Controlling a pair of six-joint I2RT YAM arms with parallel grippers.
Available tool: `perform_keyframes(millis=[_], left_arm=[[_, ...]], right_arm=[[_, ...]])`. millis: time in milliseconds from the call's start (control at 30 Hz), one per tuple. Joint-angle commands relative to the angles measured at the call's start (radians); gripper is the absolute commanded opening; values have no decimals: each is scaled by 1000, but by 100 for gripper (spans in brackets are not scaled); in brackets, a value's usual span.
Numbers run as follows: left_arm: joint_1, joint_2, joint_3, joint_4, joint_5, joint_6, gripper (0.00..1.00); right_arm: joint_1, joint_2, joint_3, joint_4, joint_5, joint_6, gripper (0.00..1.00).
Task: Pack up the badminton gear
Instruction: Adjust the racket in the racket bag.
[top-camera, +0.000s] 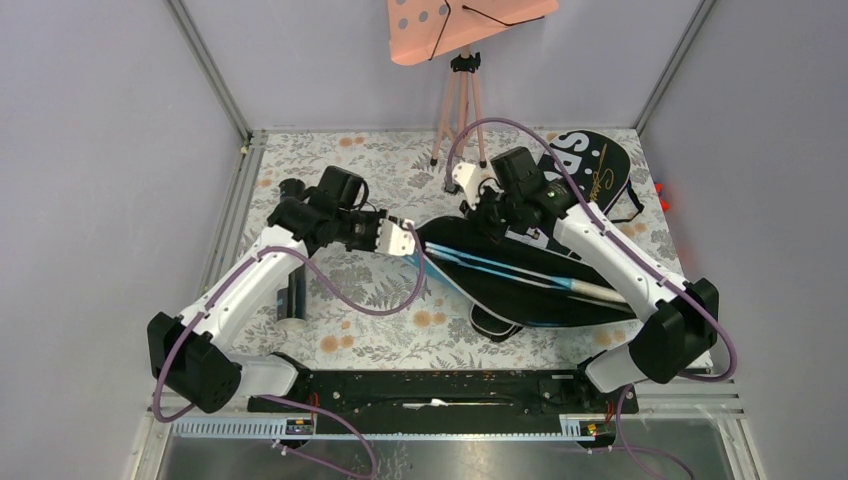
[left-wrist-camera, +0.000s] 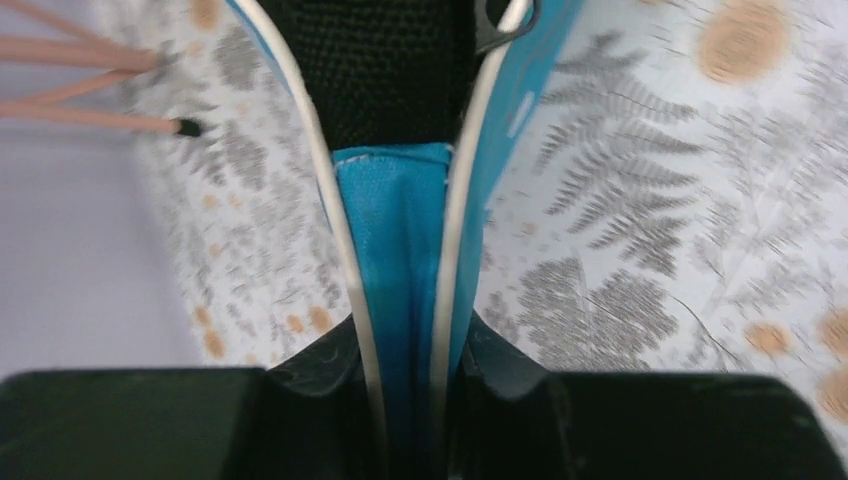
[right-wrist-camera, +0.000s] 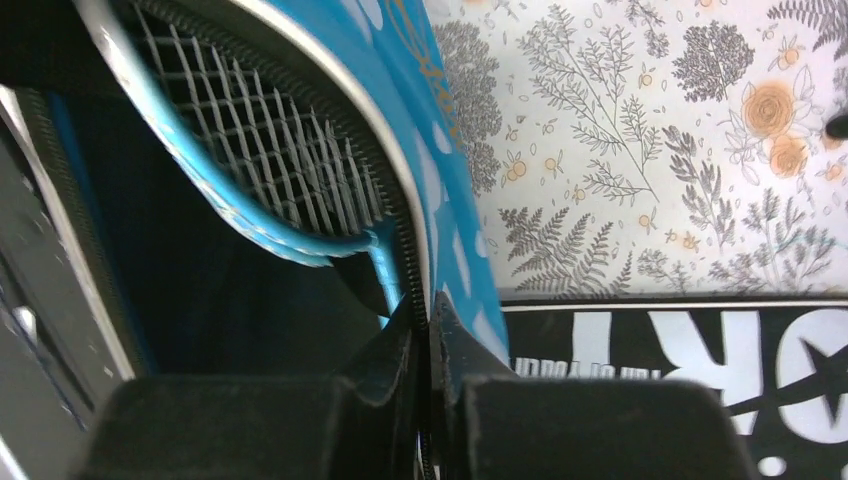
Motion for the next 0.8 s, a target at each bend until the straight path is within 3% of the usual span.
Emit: perform_keyframes(millis=[0,33,100,133,167,333,533,667,767], left_arm=[[-9,-73,-24,572,-84,-468,31],[-11,-82,-41,710,-171,-611,43],[-11,-103,-48,795,-331,-873,68],[-11,-117,-41,788,-399,-993,95],[-11,-141,-34,764,-474,-1112,98],[-11,-303,-92,556,-723,-1607,99],[-10,-660,-398,493,-581,-1942,99],[-11,-858,-486,471,-534,-2051,99],[-11,-963,-476,372,-620,-2071,99]], right_arm=[[11,-14,100,223,-30,409,0],[12,1,120,240,-6,478,0],[12,28,137,291,-2,595,0],[12,41,140,316,-5,654,0],[11,56,150,330,1,699,0],[14,105,201,360,41,871,0],[33,134,240,393,84,1035,0],[72,214,352,383,108,1047,0],[72,287,449,344,151,1061,0]])
